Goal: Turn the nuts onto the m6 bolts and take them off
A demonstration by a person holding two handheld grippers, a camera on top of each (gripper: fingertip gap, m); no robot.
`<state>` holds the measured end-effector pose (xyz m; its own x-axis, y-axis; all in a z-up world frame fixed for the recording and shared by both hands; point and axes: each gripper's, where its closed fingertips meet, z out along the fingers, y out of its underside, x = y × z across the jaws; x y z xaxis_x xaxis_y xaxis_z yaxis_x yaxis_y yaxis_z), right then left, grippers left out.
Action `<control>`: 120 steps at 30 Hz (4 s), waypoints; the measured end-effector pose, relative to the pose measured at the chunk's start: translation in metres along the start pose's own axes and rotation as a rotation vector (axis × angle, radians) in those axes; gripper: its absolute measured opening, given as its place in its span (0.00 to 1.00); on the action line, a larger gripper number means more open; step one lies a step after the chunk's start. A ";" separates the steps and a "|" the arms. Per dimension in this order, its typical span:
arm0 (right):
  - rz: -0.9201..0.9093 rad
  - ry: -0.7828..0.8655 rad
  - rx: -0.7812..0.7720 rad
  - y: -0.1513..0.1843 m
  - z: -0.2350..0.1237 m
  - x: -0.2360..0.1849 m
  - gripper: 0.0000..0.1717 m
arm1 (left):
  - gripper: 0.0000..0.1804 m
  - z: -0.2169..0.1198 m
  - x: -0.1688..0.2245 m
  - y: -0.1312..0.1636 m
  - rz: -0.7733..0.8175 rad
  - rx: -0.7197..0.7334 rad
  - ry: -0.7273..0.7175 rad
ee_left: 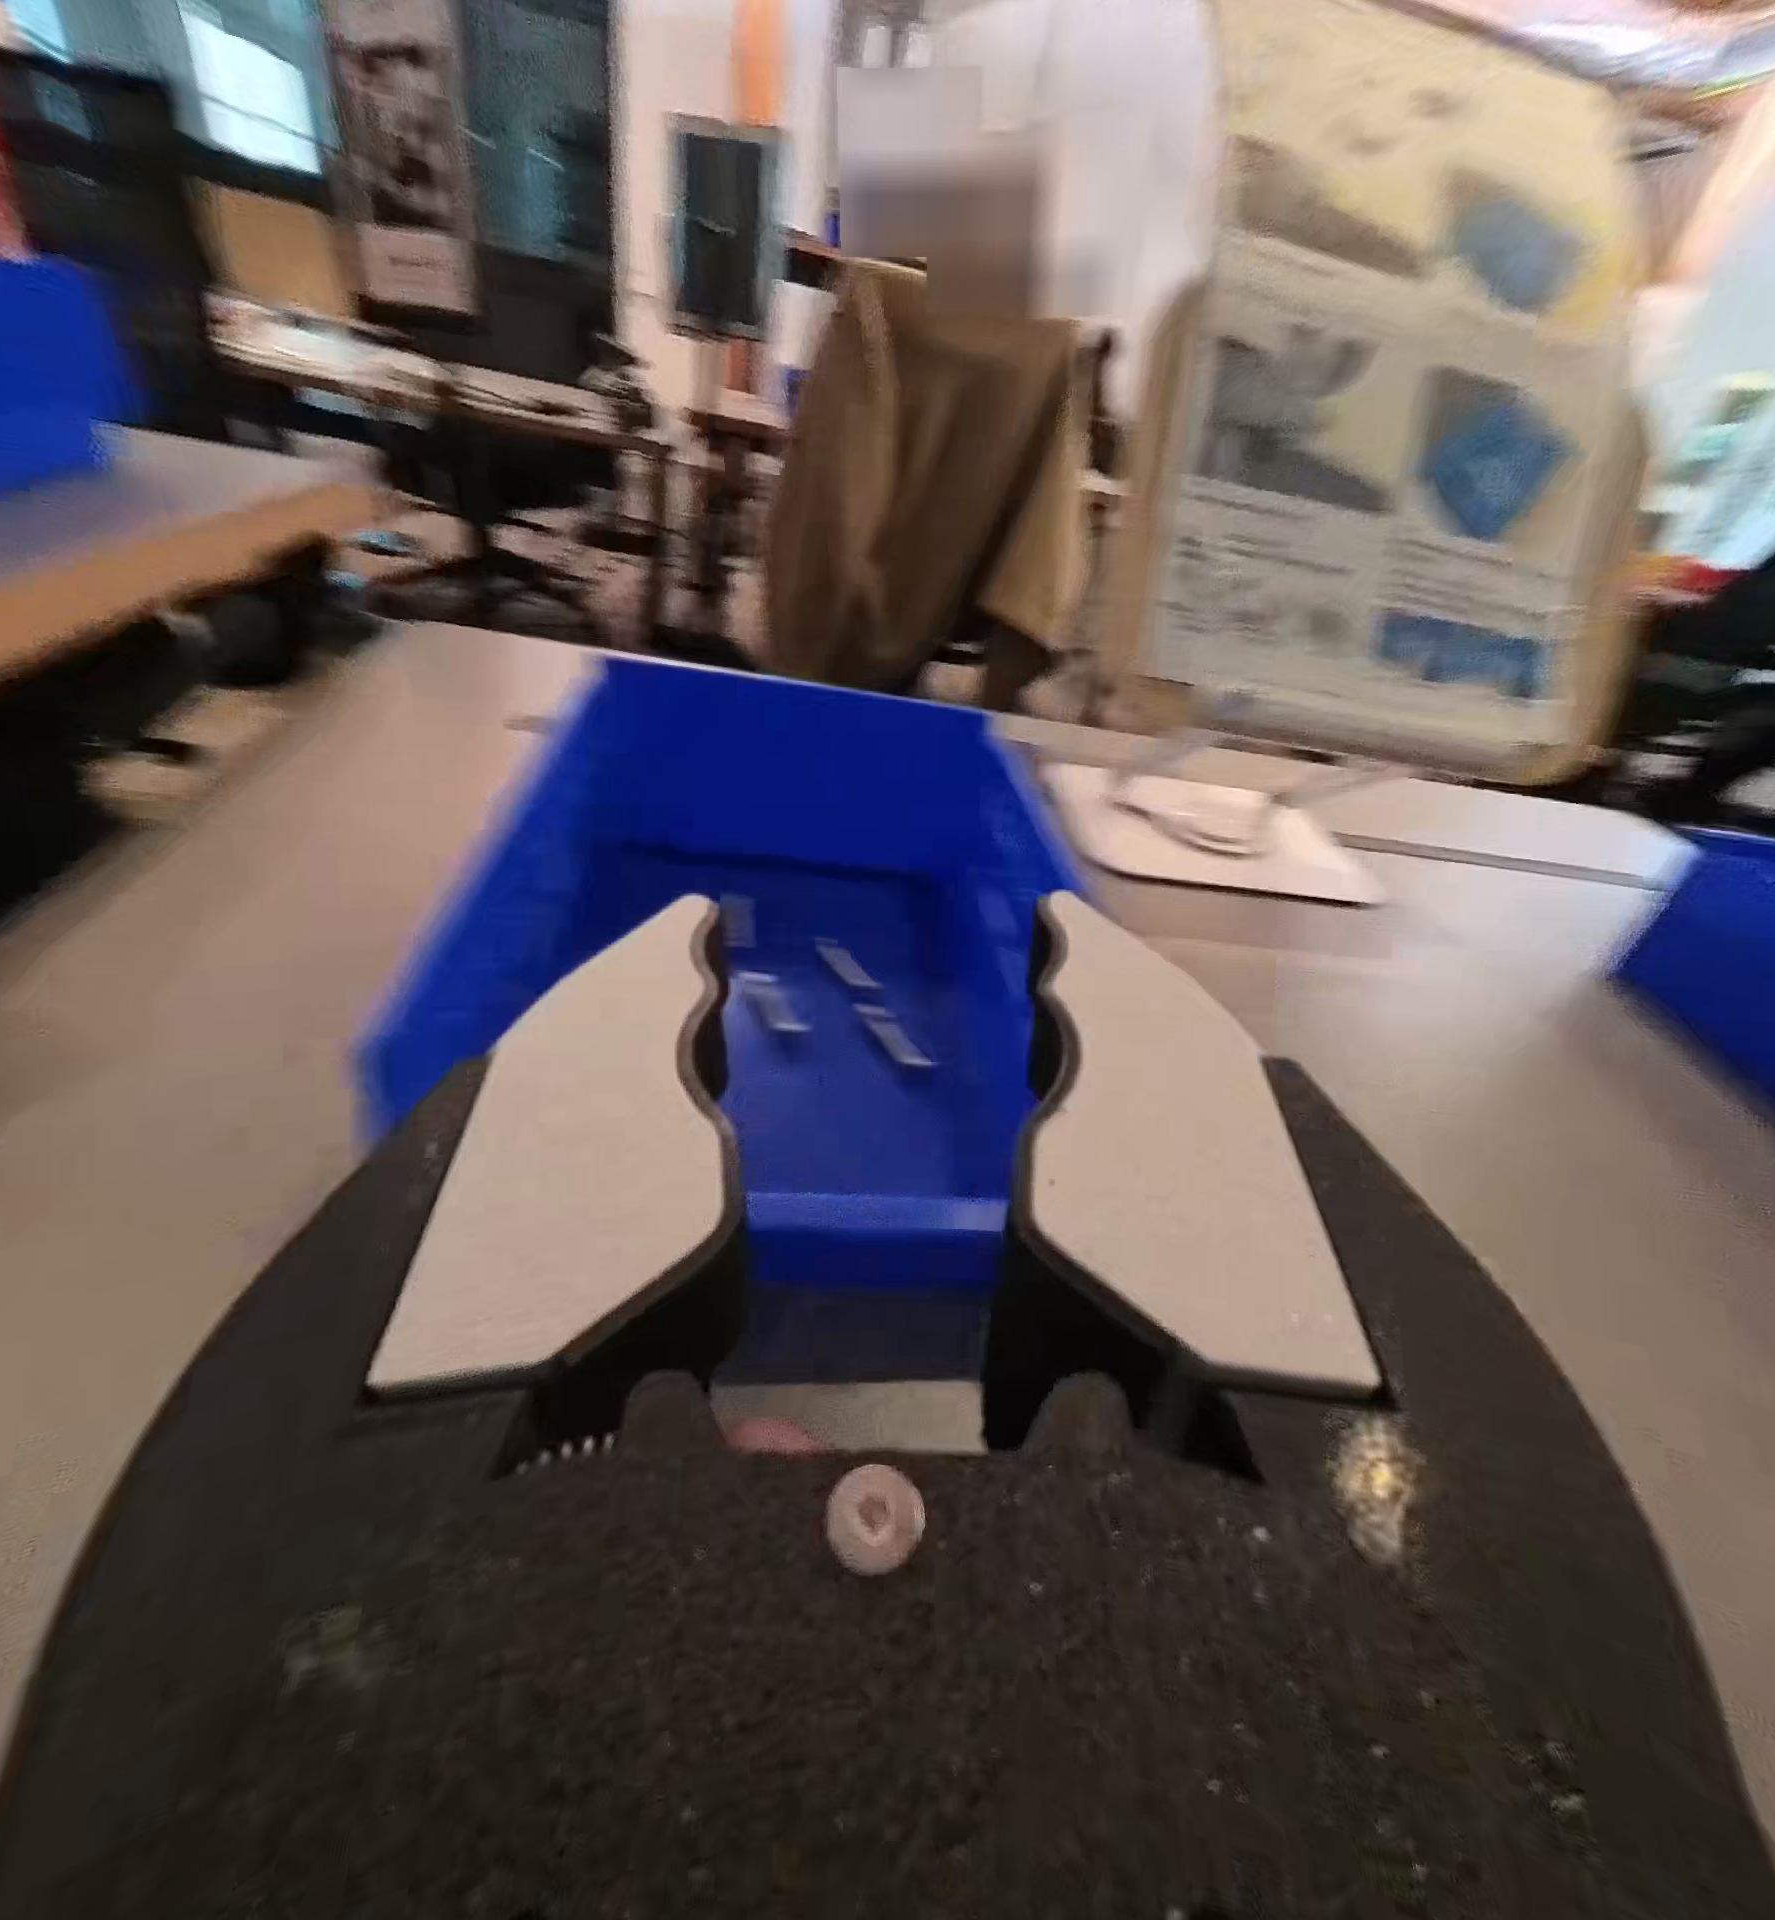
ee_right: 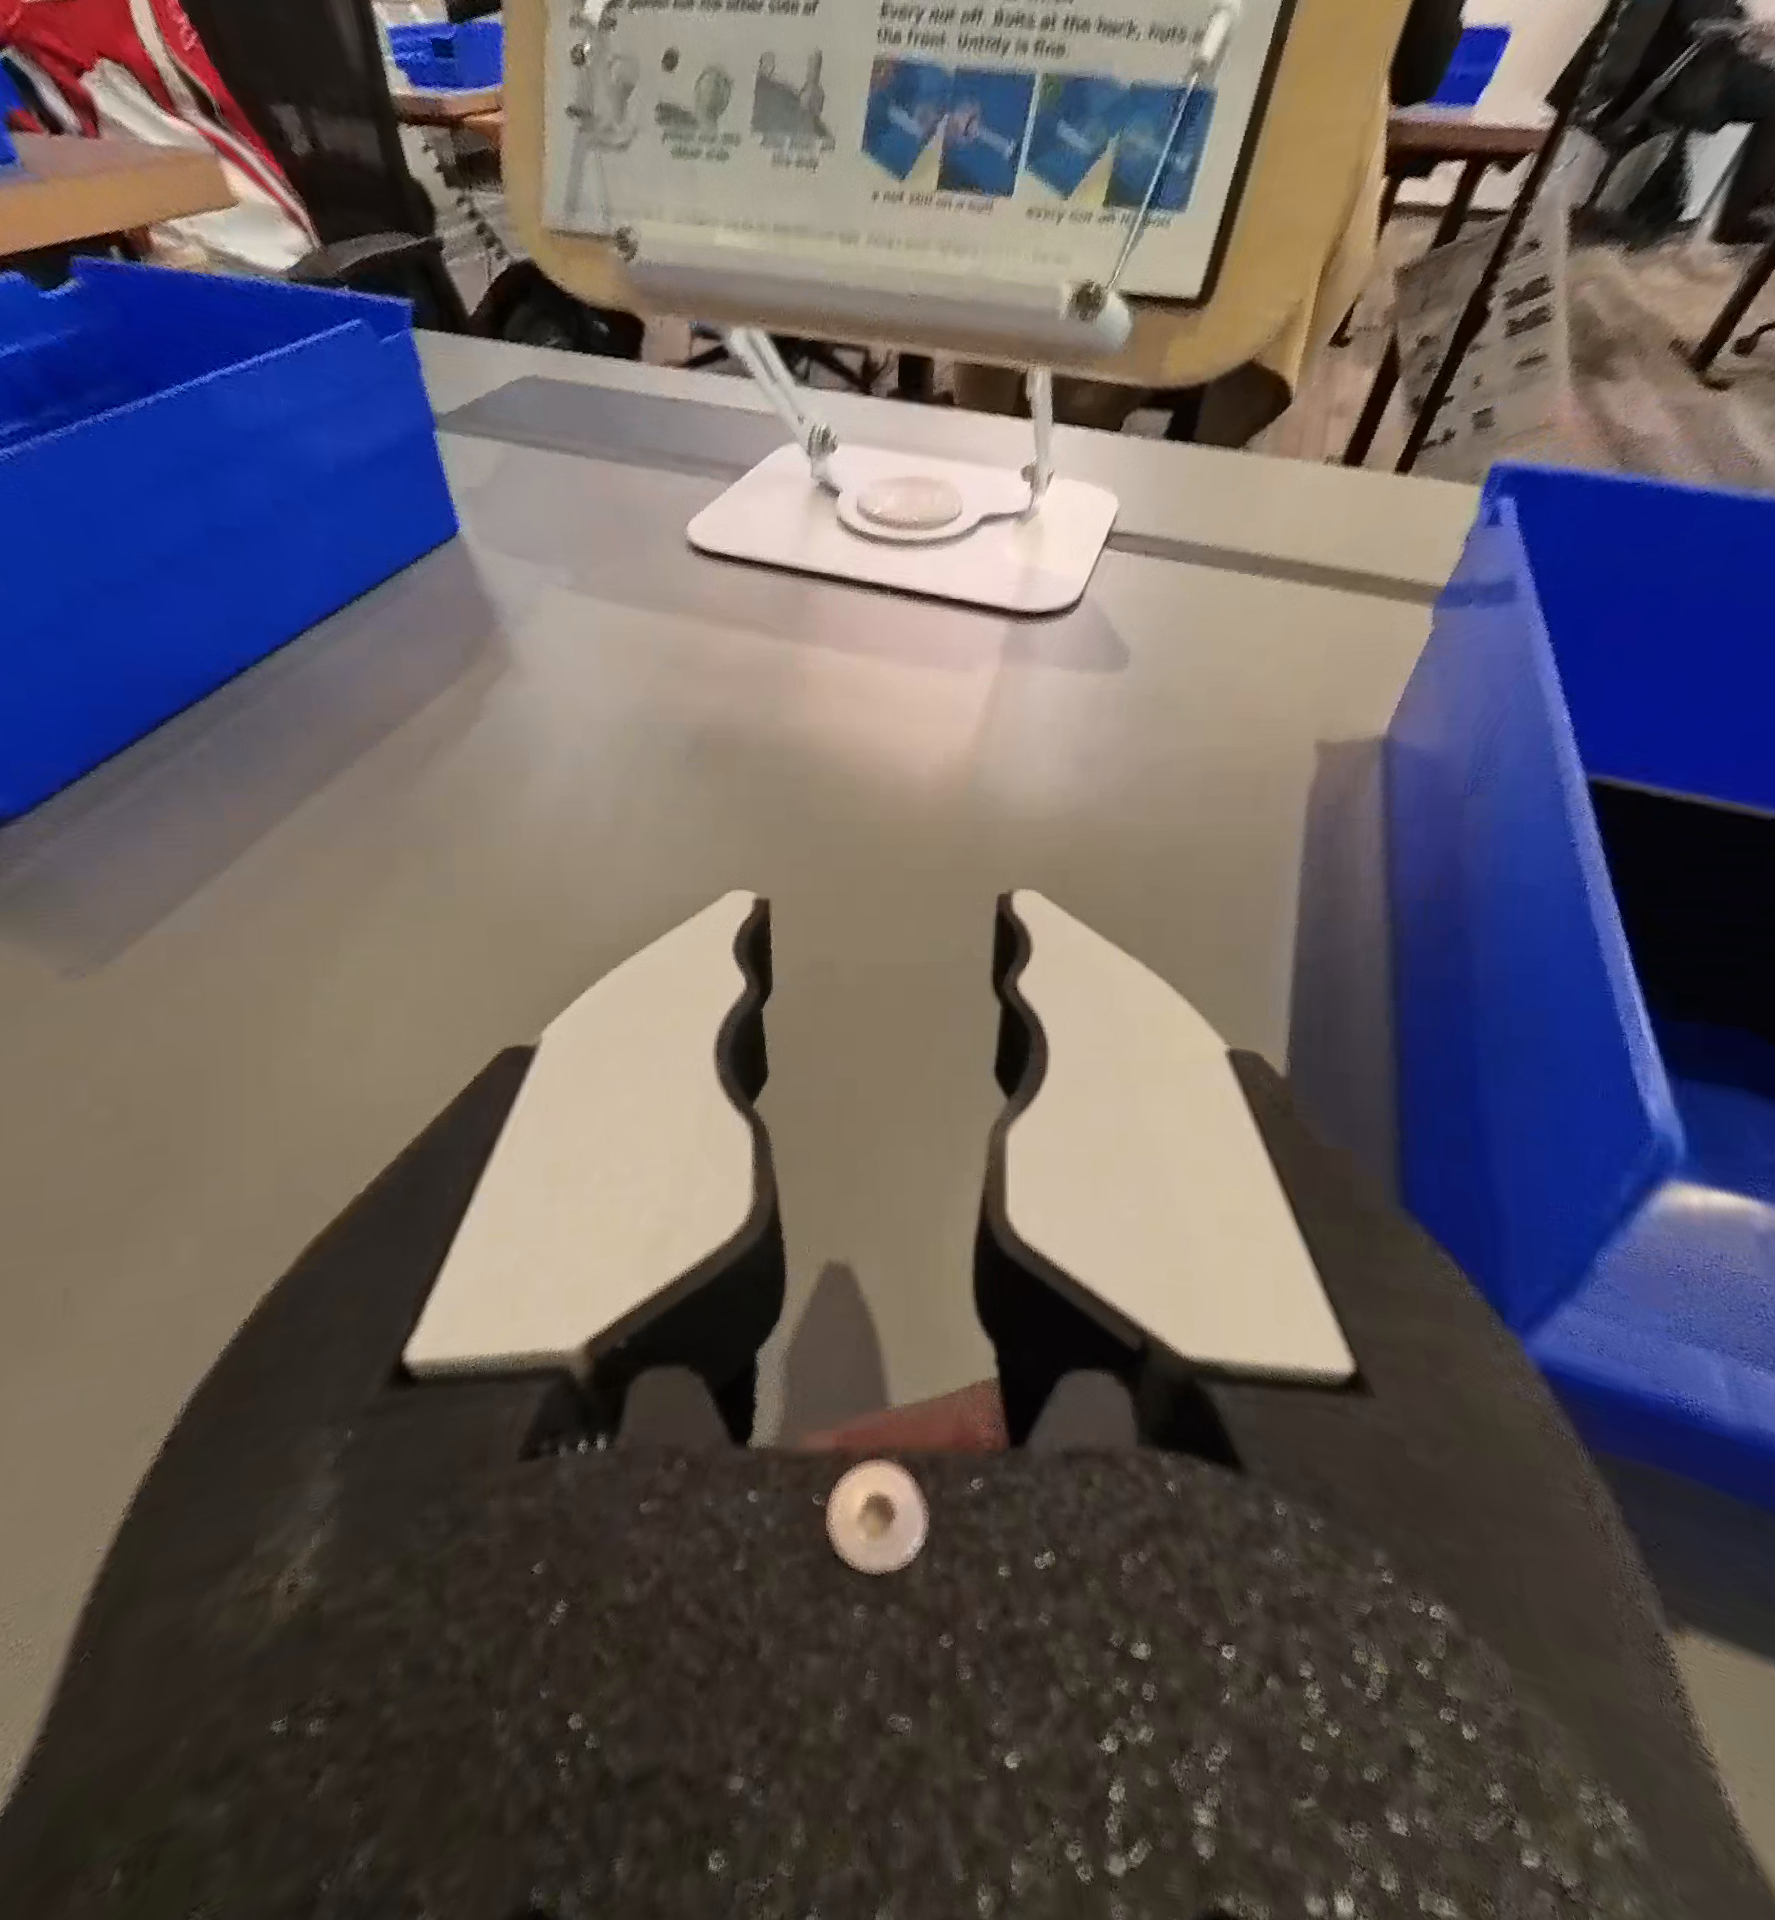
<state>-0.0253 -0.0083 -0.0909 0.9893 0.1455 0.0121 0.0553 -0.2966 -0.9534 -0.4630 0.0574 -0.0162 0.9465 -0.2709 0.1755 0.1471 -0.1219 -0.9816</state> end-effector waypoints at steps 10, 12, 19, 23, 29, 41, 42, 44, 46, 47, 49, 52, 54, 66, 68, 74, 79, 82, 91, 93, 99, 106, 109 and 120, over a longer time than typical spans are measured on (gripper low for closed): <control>0.032 0.005 -0.014 0.013 0.063 0.003 0.23 | 0.33 0.069 0.169 0.099 0.125 -0.163 0.111; 0.015 0.014 0.052 0.007 0.057 0.005 0.19 | 0.33 0.077 0.179 0.112 0.134 -0.186 0.110; -0.009 0.012 0.150 -0.002 0.042 0.004 0.19 | 0.31 0.075 0.201 0.117 0.235 -0.118 0.132; -0.014 -0.004 0.141 0.000 0.041 0.002 0.14 | 0.32 0.074 0.206 0.121 0.251 -0.134 0.148; -0.048 -0.012 0.123 0.001 0.044 -0.002 0.18 | 0.35 0.077 0.207 0.126 0.246 -0.168 0.161; -0.078 -0.007 0.123 0.001 0.044 -0.005 0.19 | 0.36 0.046 0.215 0.075 0.175 -0.203 0.223; -0.063 -0.011 0.122 0.002 0.044 -0.004 0.19 | 0.34 0.042 0.203 0.050 0.179 -0.207 0.183; -0.038 -0.019 0.125 0.001 0.043 -0.002 0.19 | 0.36 0.042 0.175 0.007 0.151 -0.311 0.144; -0.021 -0.026 0.133 0.001 0.042 -0.001 0.18 | 0.36 0.053 0.139 -0.022 0.085 -0.435 0.117; -0.017 -0.029 0.138 0.000 0.041 -0.001 0.18 | 0.36 0.064 0.114 -0.031 0.070 -0.483 0.059; -0.013 -0.035 0.137 0.000 0.042 -0.001 0.18 | 0.32 0.090 0.063 -0.030 0.040 -0.579 -0.069; -0.017 -0.048 0.117 0.002 0.044 -0.003 0.18 | 0.31 0.122 0.011 0.015 -0.058 -0.797 -0.175; -0.021 -0.056 0.107 0.003 0.045 -0.004 0.18 | 0.31 0.136 -0.009 0.052 -0.152 -0.919 -0.213; -0.059 -0.093 0.063 0.007 0.052 -0.012 0.16 | 0.26 0.157 -0.042 0.148 -0.295 -1.185 -0.342; -0.057 -0.094 0.067 0.007 0.051 -0.012 0.16 | 0.25 0.156 -0.042 0.153 -0.291 -1.202 -0.350; -0.048 -0.101 0.063 0.007 0.052 -0.012 0.15 | 0.03 0.150 -0.047 0.156 -0.189 -1.237 -0.371; -0.045 -0.104 0.062 0.007 0.052 -0.012 0.14 | 0.03 0.147 -0.044 0.157 -0.062 -1.246 -0.304; -0.040 -0.107 0.064 0.007 0.052 -0.012 0.14 | 0.03 0.146 -0.042 0.154 0.016 -1.216 -0.218; -0.032 -0.126 0.068 0.006 0.052 -0.013 0.13 | 0.03 0.118 0.047 0.072 0.297 -0.689 0.402; -0.036 -0.137 0.071 0.006 0.052 -0.015 0.13 | 0.03 0.096 0.093 0.052 0.306 -0.549 0.549; -0.046 -0.191 0.084 0.004 0.053 -0.023 0.13 | 0.03 0.044 0.241 0.043 0.189 -0.336 1.025; 0.108 -0.658 0.305 -0.042 0.016 -0.069 0.20 | 0.03 0.055 0.318 0.076 -0.021 -0.365 1.328; 0.164 -0.774 0.361 -0.069 0.009 -0.070 0.26 | 0.03 0.063 0.325 0.083 -0.057 -0.359 1.372; 0.204 -0.849 0.274 -0.063 0.043 -0.085 0.31 | 0.03 0.061 0.328 0.104 -0.062 -0.376 1.402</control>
<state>-0.1186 0.0386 -0.0450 0.5390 0.7919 -0.2871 -0.2512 -0.1742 -0.9521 -0.1198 0.0144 -0.0656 -0.1440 -0.9215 0.3607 -0.1142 -0.3466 -0.9310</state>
